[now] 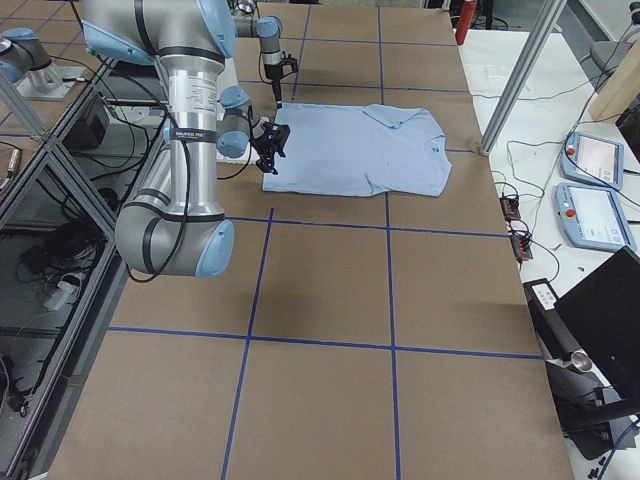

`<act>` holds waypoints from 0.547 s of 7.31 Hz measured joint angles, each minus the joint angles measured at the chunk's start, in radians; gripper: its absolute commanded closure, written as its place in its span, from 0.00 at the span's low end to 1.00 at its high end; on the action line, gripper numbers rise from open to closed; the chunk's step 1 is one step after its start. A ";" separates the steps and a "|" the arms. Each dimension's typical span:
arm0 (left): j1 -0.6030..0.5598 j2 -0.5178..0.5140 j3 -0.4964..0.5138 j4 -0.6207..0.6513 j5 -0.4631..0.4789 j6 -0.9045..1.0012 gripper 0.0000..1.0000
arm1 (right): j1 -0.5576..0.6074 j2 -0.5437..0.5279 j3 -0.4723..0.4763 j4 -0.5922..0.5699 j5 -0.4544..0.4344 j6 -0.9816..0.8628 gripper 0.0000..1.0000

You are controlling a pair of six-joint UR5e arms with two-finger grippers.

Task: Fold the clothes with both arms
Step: 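Lower both grippers and pinch the two hem corners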

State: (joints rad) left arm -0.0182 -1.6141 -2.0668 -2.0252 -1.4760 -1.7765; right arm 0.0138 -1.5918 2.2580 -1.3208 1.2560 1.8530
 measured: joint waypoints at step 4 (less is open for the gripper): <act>0.001 -0.004 0.003 0.038 -0.001 0.000 0.41 | 0.000 0.002 0.000 0.000 -0.003 0.000 0.22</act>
State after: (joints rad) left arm -0.0170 -1.6183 -2.0643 -1.9877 -1.4771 -1.7764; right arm 0.0138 -1.5895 2.2580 -1.3208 1.2530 1.8531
